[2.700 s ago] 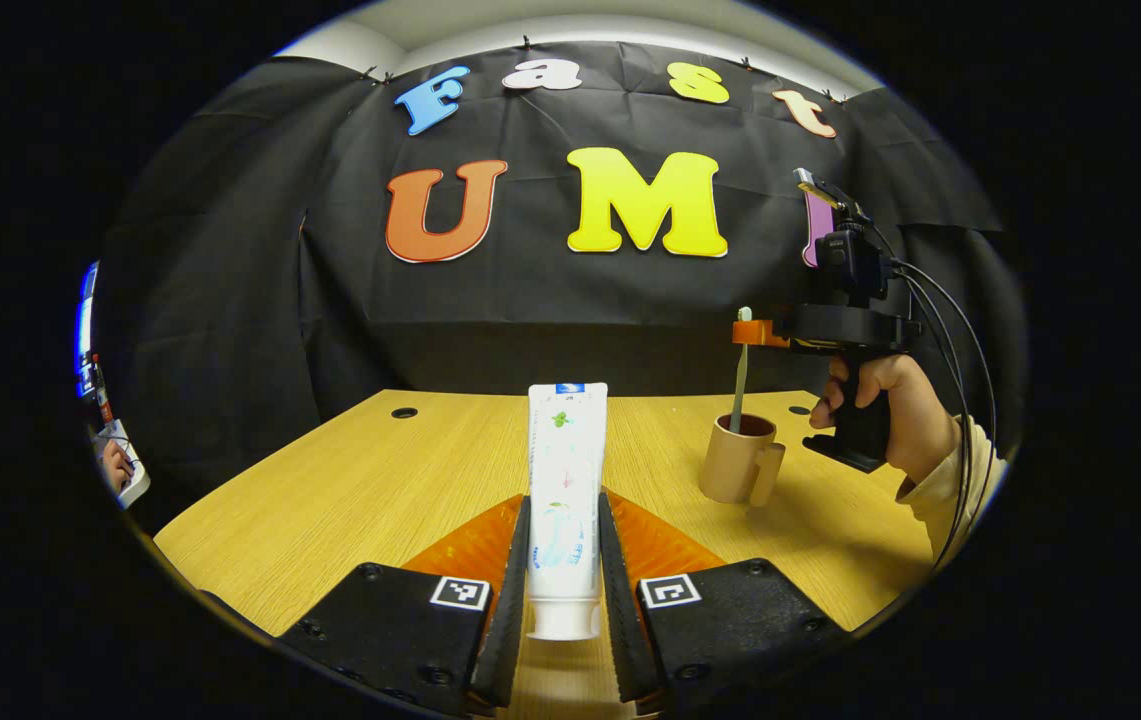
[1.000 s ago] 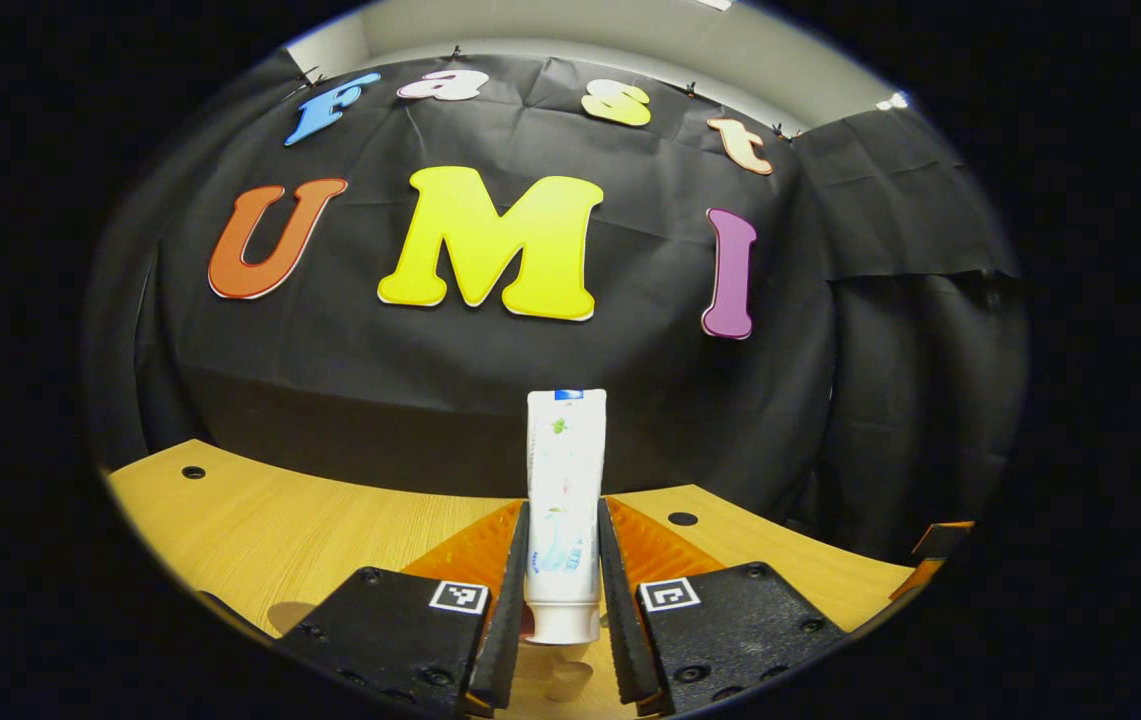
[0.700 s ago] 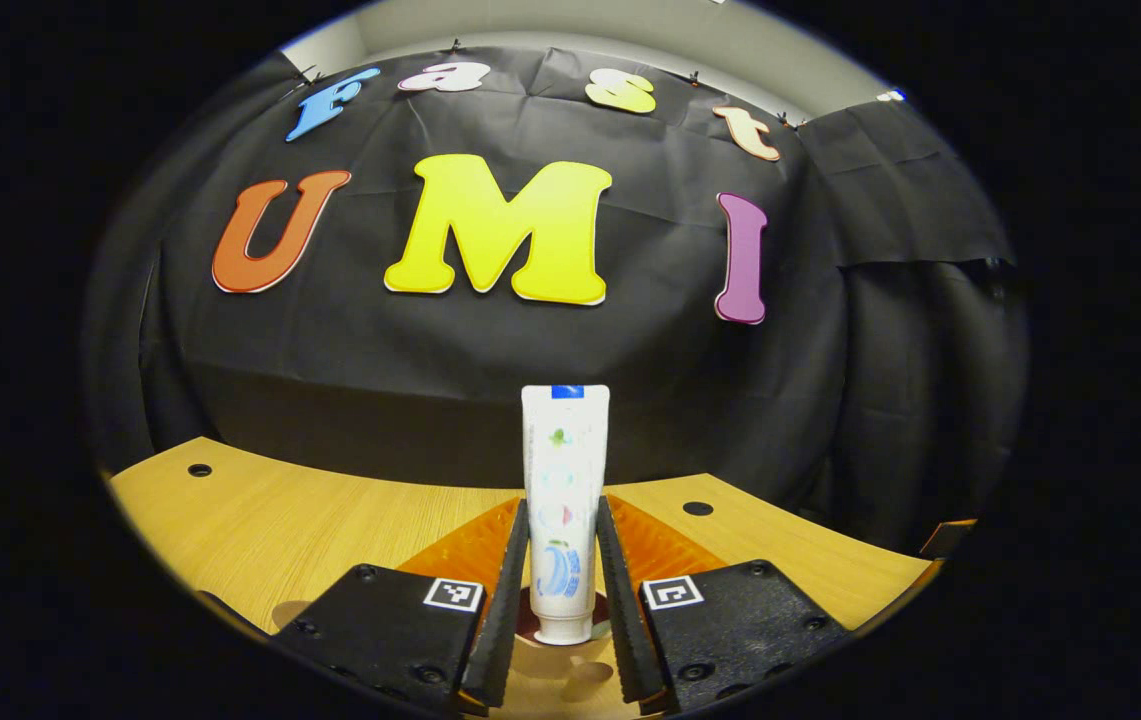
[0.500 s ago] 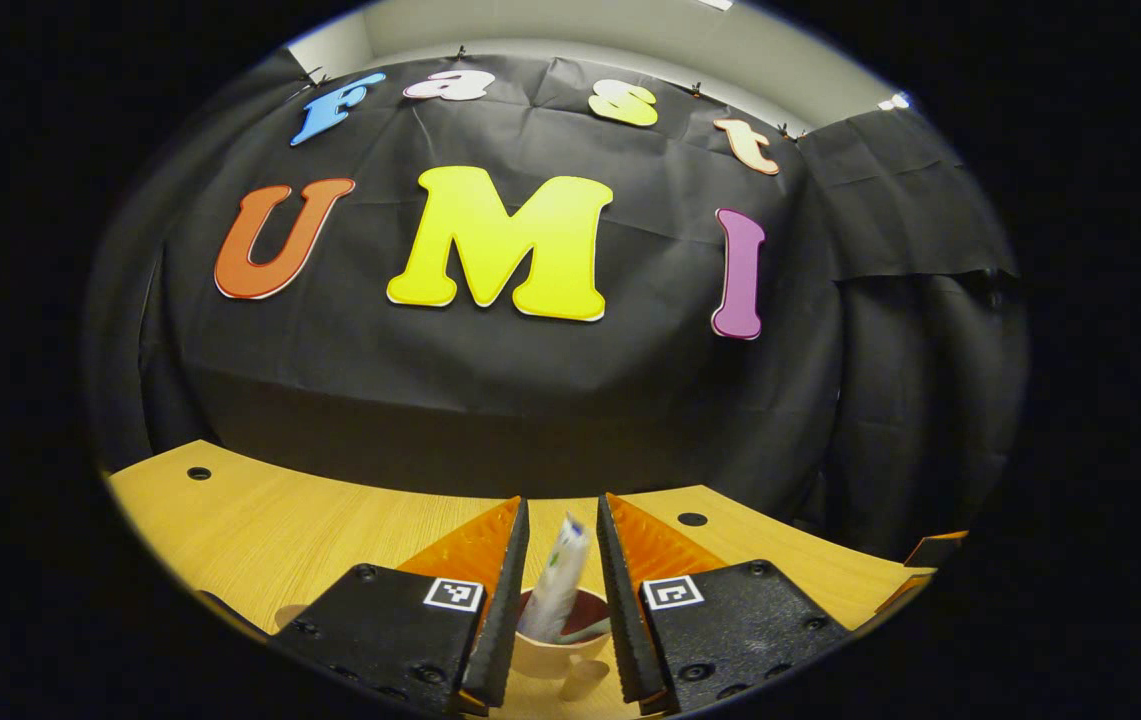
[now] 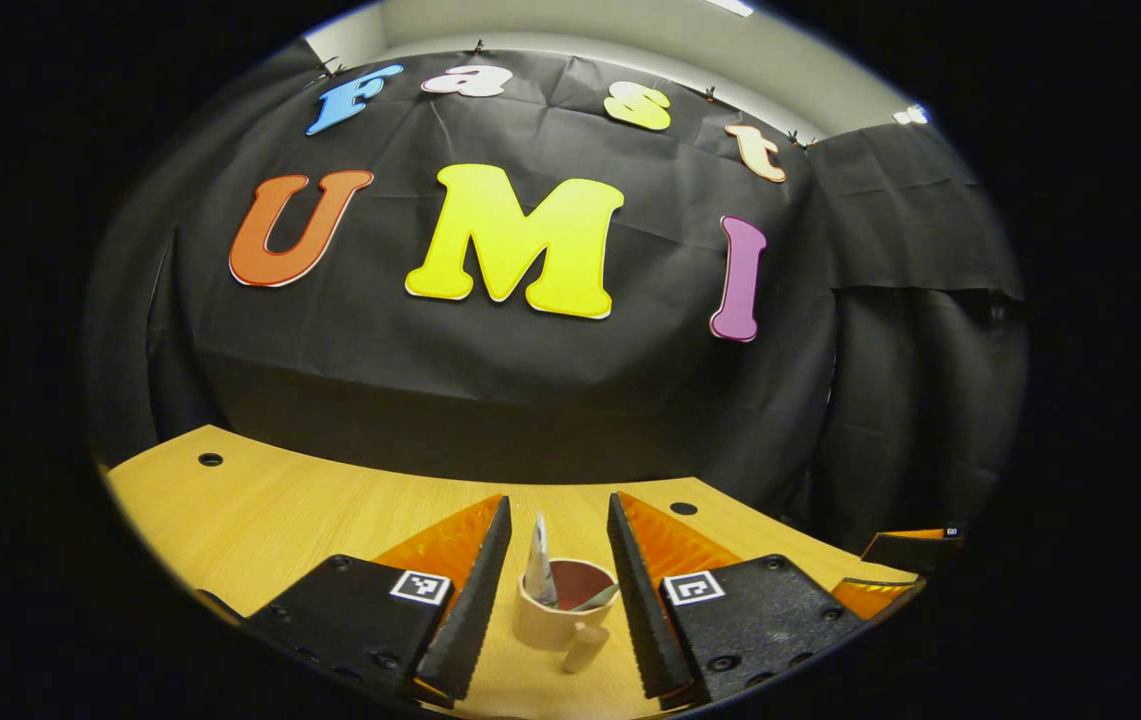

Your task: Put the toothbrush and toothpaste on the desktop into the cup, then pick up the cup and place it on the coaster on the desktop.

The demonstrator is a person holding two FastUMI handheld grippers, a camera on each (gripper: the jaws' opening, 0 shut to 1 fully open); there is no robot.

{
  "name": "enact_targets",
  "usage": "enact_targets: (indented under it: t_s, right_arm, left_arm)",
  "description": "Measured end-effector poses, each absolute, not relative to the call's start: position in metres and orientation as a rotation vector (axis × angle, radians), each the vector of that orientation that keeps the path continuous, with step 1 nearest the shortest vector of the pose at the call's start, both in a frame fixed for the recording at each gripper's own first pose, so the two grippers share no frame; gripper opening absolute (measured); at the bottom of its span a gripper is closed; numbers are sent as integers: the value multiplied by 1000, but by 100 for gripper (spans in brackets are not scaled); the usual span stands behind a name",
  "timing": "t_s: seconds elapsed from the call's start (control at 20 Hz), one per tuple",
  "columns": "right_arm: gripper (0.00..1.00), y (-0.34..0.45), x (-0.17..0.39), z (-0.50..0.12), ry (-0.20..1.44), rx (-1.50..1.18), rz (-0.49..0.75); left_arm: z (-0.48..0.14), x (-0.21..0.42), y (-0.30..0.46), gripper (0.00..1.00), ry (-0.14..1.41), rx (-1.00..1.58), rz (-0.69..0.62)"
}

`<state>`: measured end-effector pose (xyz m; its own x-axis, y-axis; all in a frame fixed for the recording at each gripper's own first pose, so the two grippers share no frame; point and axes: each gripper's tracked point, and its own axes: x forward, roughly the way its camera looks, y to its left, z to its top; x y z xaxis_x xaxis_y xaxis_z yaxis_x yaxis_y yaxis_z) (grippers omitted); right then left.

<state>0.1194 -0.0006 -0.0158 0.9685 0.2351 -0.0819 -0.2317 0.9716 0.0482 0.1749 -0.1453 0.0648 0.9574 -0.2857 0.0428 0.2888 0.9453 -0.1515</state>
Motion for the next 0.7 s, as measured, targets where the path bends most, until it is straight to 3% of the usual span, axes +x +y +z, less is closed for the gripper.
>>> enact_targets:
  t_s: [0.15,0.7]
  right_arm:
    - [96,18,134,-31,183,20,259]
    - [94,99,179,-66,486,-3,341]
  left_arm:
    - [55,161,-128,83,8,-103,-253]
    - [34,110,-47,96,9,-73,-117]
